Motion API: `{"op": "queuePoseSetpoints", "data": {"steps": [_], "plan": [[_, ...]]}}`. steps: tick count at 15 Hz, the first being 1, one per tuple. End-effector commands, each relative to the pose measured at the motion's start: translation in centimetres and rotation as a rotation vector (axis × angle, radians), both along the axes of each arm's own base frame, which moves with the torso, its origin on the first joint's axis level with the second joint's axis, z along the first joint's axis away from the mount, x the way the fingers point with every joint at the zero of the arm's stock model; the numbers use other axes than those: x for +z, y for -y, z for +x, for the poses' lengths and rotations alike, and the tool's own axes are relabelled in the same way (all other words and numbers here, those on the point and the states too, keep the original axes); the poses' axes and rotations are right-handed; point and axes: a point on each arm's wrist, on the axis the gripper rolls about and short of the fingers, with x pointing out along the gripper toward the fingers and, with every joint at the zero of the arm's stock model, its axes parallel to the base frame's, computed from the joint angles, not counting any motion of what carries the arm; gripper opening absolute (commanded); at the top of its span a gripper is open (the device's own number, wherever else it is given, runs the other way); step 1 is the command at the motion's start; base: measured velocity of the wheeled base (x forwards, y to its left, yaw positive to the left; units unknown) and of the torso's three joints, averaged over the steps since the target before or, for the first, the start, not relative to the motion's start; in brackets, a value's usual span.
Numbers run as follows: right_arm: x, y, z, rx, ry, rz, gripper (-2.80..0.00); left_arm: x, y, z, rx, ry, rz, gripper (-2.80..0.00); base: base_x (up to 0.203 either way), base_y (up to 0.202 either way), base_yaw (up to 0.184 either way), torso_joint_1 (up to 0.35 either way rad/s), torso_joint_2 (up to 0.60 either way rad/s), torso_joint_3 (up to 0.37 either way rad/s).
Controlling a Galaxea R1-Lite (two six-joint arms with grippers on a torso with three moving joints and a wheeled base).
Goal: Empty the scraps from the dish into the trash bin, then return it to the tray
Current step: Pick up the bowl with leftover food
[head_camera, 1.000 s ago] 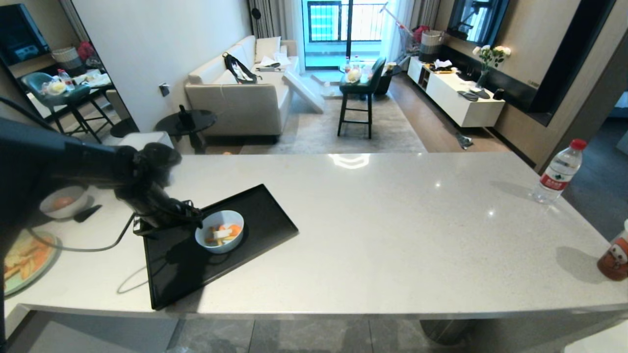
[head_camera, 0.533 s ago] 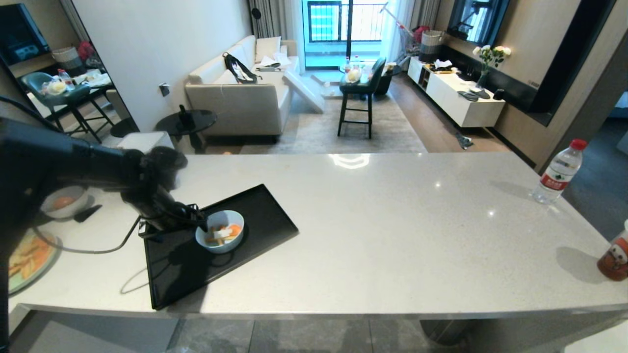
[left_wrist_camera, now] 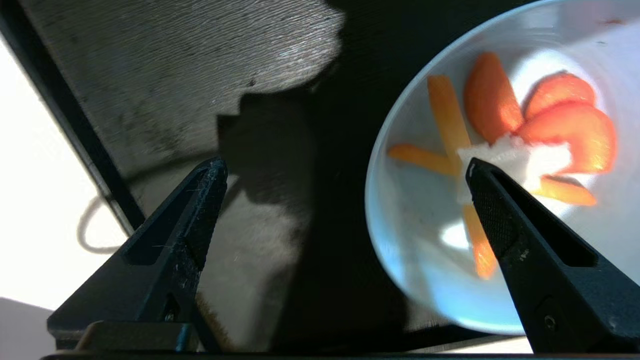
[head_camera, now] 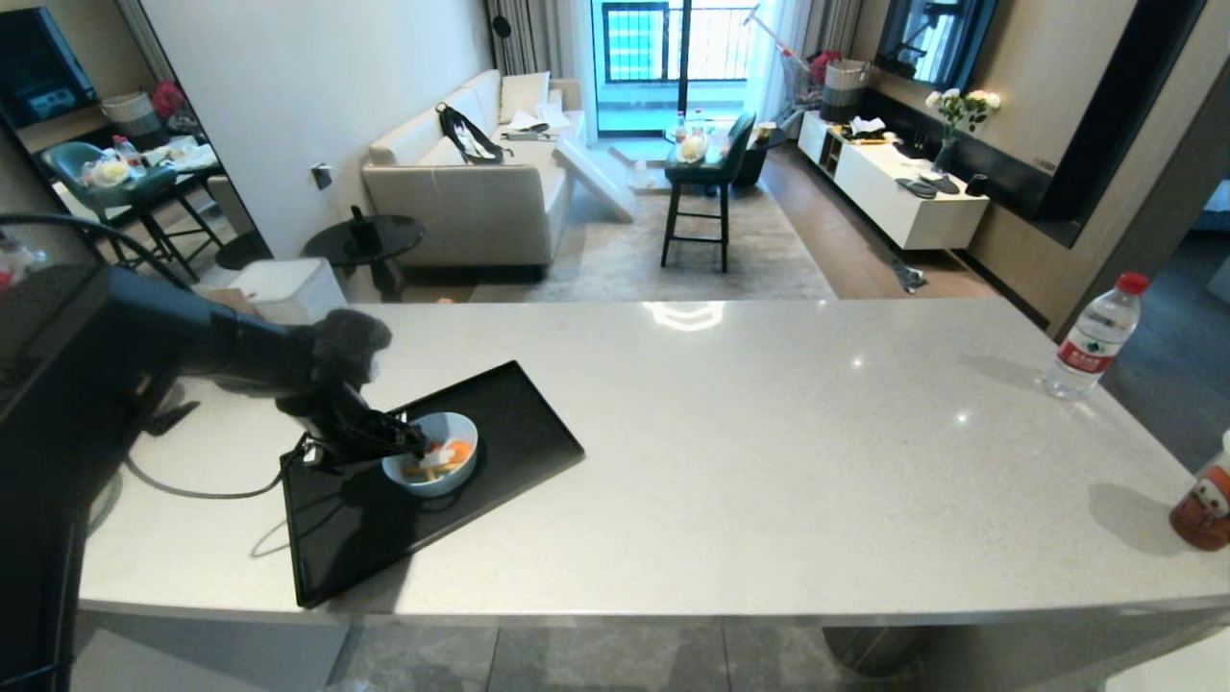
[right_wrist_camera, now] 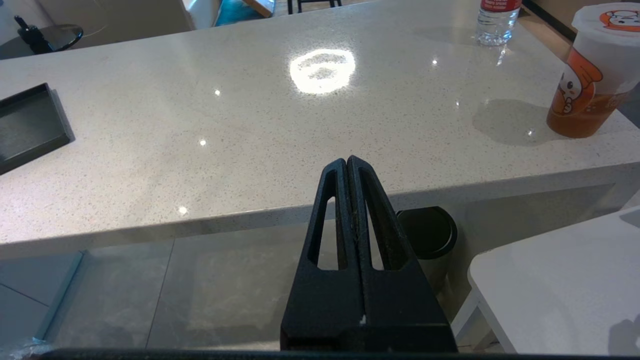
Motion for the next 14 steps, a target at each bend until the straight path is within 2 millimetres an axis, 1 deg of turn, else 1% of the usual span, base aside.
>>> {"op": "queuePoseSetpoints", "data": {"steps": [1, 4, 6, 14], "plan": [[0.0, 0.0, 0.0, 0.000, 0.001, 0.001, -2.80, -1.1, -0.2, 0.2, 0.009, -0.027, 0.011, 0.00, 0.000, 0.000, 0.000, 0.000, 0.00, 0.000], [0.0, 0.0, 0.0, 0.000, 0.001, 0.001, -2.80, -1.4, -1.0, 0.5, 0.010, -0.033, 0.074, 0.00, 0.000, 0.000, 0.000, 0.000, 0.00, 0.000], [0.0, 0.0, 0.0, 0.000, 0.001, 0.001, -2.80, -1.3, -1.4, 0.6, 0.018, -0.028, 0.076, 0.00, 0.000, 0.000, 0.000, 0.000, 0.00, 0.000], [0.0, 0.0, 0.0, 0.000, 0.001, 0.001, -2.80, -1.1, -1.2, 0.4, 0.023, -0.027, 0.068, 0.00, 0.000, 0.000, 0.000, 0.000, 0.00, 0.000]]}}
